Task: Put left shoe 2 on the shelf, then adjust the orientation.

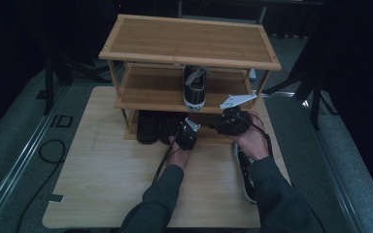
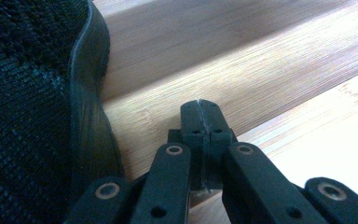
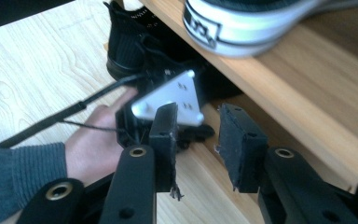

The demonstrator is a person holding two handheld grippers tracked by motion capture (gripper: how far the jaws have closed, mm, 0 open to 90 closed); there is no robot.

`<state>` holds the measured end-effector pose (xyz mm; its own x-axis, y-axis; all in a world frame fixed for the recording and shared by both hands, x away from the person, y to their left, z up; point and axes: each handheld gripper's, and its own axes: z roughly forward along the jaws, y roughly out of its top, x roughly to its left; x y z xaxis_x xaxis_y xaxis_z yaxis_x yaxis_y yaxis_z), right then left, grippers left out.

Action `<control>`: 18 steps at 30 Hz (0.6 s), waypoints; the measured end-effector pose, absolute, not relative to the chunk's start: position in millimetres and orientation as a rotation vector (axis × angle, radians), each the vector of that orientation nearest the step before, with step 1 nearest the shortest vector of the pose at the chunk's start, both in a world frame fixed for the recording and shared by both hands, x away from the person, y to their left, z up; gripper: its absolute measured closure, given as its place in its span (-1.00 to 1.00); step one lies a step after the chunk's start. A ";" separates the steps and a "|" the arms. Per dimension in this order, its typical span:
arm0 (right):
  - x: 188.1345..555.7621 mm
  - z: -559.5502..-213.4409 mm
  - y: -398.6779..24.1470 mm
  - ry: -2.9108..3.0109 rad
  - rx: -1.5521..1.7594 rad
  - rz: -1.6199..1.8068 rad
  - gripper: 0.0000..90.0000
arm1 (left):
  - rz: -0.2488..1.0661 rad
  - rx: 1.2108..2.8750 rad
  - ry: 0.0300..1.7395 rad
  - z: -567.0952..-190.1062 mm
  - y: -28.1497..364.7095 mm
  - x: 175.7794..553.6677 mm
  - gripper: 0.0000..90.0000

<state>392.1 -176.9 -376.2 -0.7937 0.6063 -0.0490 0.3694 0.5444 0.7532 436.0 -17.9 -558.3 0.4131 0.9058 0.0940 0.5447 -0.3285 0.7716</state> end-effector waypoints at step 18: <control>385.8 -402.4 -224.8 2.464 0.948 1.061 0.30 | 0.668 1.997 1.226 -558.8 -18.6 435.9 1.00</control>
<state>385.8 -224.8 -402.4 -0.7391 0.6735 -0.0099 0.4557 0.5108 0.7290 435.9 -18.6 -558.8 0.4214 0.9042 0.0700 0.5490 -0.3158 0.7738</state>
